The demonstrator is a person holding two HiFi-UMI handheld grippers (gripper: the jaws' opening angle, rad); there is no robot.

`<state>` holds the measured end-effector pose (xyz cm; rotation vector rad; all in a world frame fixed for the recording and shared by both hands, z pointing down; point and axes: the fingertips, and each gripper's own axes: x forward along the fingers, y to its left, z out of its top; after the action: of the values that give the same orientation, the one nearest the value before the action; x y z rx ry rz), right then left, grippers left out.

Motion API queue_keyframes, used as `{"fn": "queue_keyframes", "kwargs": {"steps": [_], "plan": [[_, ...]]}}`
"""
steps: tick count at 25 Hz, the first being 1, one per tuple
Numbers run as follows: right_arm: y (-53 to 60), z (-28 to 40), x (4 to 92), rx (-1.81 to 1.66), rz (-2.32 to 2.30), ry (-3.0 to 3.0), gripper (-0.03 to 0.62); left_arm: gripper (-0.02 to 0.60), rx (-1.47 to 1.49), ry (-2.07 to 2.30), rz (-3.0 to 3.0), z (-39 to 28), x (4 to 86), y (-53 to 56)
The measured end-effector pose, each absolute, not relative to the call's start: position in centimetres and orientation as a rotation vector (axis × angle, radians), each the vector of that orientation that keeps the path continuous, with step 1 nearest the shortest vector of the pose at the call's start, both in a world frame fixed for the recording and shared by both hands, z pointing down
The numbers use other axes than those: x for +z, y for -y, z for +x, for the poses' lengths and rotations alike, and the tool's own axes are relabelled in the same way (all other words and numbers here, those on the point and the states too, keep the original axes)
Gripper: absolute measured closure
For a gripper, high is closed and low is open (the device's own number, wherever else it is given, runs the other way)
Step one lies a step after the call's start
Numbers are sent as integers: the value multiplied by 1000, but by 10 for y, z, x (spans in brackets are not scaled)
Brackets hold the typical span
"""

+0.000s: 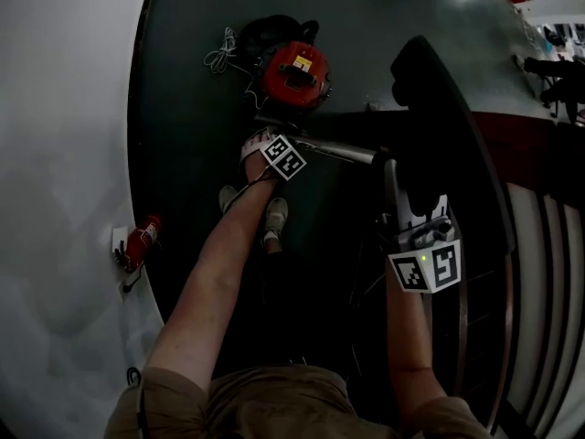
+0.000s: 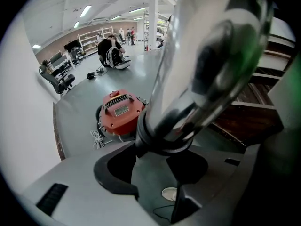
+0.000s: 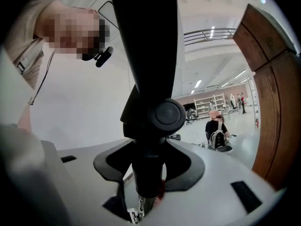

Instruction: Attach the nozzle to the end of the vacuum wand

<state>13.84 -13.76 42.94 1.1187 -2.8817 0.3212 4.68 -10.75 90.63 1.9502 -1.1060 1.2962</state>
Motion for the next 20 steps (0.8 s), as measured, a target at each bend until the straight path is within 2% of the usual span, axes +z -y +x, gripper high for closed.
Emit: {"fn": "queue_keyframes", "kwargs": {"steps": [15,20], "plan": [[150,129,450,336,1264,2943,402,387,1350,1001,1949,36,925,104],[155,117,439,302,1144,2881,402,387,1324,1014,1958,41,915,106]]}}
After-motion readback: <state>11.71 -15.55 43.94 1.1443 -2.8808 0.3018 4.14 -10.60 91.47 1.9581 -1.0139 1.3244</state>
